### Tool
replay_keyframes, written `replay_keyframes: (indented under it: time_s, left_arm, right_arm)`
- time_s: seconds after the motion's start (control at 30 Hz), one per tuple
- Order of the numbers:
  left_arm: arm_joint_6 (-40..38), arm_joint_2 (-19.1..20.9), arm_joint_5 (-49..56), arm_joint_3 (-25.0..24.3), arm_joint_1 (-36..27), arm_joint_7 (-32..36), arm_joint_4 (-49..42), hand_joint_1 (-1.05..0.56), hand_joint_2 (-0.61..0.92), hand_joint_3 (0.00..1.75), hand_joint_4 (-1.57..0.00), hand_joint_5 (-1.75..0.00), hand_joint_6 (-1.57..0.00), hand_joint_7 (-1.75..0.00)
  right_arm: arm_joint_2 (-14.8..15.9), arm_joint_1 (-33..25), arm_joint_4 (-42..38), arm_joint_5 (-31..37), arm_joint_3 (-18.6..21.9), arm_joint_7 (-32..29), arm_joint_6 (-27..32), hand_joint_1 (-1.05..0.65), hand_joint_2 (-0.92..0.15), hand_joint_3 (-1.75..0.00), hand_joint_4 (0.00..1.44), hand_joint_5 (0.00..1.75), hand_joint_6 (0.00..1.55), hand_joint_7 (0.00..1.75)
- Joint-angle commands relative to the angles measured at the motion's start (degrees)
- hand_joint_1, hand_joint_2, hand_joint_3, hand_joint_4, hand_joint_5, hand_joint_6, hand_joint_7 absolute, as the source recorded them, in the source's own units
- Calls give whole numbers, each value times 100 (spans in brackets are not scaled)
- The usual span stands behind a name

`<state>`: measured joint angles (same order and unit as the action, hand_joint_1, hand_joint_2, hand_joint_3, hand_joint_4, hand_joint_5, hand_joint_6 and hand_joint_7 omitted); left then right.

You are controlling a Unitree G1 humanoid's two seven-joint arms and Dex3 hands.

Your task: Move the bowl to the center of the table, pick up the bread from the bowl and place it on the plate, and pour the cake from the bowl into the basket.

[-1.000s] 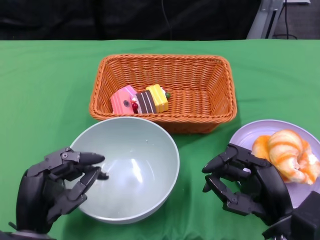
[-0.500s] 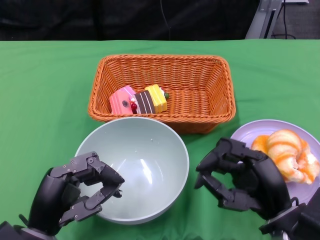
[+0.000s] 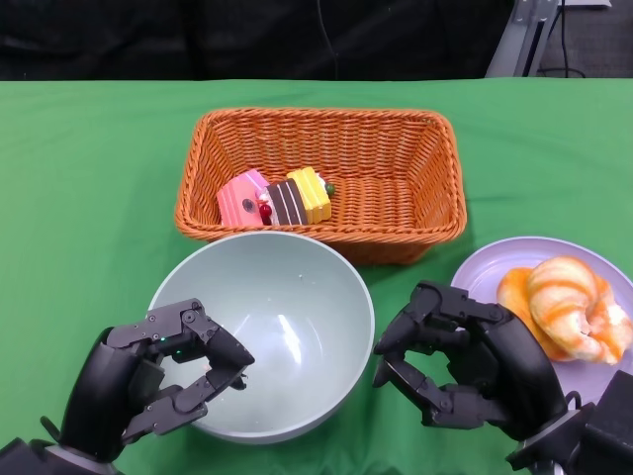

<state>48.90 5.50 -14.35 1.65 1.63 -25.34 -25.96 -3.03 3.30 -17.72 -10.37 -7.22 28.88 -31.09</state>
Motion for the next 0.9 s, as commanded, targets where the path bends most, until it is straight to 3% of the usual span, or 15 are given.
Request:
replay_keyframes:
  time_s: [0.03,0.4,0.67,0.9]
  left_arm:
    - [40,24,52,-95,-3,-25,-64,-3,88,40,-81,-140,-83,-107]
    - [-123,-13,-31,-131,31,-83,37,-4,89,38,-80,-141,-81,-107]
    - [-98,4,101,-126,83,-87,94,-5,88,37,-80,-142,-81,-106]
    - [-205,-26,62,-124,62,-90,133,-4,78,60,-80,-144,-80,-112]
  right_arm:
    - [75,-23,-24,-33,38,8,-72,-15,-60,-81,73,140,72,120]
    - [63,76,-159,-38,48,13,-184,-16,-62,-78,73,141,71,119]
    - [149,52,46,-46,19,32,69,-18,-63,-77,73,140,71,120]
    - [120,26,50,-9,23,-28,-7,-16,-62,-77,73,139,71,119]
